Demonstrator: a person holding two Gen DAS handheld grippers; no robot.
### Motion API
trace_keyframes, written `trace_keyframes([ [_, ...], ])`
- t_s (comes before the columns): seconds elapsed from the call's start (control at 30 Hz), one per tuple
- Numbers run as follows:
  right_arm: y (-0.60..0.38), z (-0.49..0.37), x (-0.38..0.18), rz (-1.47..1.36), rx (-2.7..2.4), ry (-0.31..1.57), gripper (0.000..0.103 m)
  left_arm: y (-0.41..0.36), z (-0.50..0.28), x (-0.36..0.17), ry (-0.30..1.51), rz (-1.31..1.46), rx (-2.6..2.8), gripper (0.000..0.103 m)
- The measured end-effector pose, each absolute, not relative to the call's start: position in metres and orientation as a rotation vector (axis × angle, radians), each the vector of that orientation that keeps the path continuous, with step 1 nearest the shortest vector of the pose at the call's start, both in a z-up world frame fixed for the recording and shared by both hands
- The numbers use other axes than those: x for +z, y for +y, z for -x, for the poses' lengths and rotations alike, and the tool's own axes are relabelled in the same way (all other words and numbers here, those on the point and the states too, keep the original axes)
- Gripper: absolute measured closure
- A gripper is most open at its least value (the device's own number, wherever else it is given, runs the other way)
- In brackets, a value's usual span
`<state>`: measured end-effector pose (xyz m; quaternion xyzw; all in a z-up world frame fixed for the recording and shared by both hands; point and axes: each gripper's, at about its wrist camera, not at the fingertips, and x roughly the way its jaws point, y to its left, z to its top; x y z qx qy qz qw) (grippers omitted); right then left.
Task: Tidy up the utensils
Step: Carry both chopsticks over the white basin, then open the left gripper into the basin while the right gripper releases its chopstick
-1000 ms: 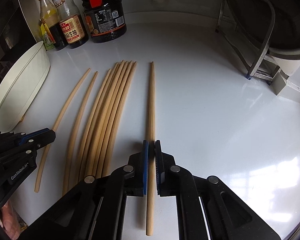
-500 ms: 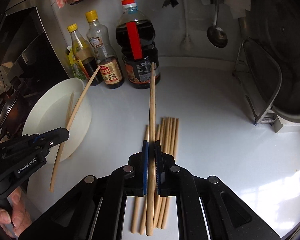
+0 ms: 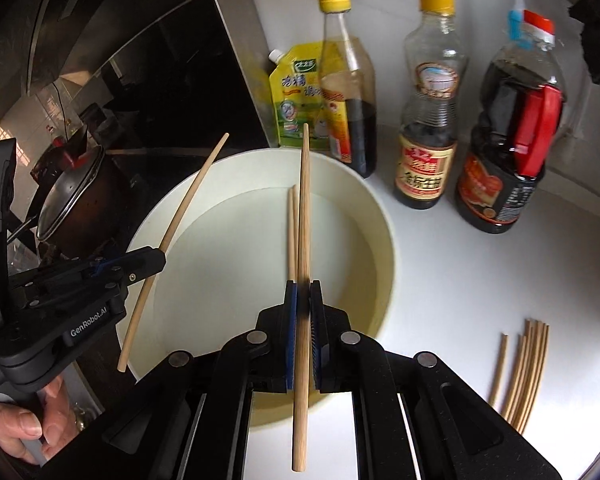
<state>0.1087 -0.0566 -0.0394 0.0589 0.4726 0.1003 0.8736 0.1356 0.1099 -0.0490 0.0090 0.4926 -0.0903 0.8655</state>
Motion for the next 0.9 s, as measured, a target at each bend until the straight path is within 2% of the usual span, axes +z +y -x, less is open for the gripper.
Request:
trace_keyframes([
  [0.37,-0.016,-0.142,-0.096,-0.143,0.178,1.152,0.097,0.115,-0.158,-0.087,1.122,-0.059,-0.221,0.096],
  [0.7,-0.014,-0.151,-0.108,-0.151,0.143,1.183,0.096,0.113,-0.166,-0.095,1.154,-0.05,-0.223,0.094],
  [0.73,-0.014,-0.151,-0.106,-0.154,0.142,1.175,0.091,0.114,-0.165,-0.093,1.147,-0.049,-0.217,0.088],
  [0.77,-0.017,-0.15,-0.103,-0.156,0.139,1.167,0.079,0.115,-0.165,-0.09,1.139,-0.051,-0.21,0.083],
  [0.8,-0.018,-0.148,-0.099,-0.152,0.131,1.152,0.076,0.117,-0.164,-0.088,1.13,-0.055,-0.199,0.067],
  [0.83,-0.019,-0.147,-0.096,-0.145,0.126,1.138,0.075,0.119,-0.163,-0.084,1.122,-0.057,-0.185,0.043],
  [0.9,-0.022,-0.143,-0.09,-0.138,0.122,1.126,0.075,0.125,-0.16,-0.075,1.09,-0.033,-0.171,0.03],
])
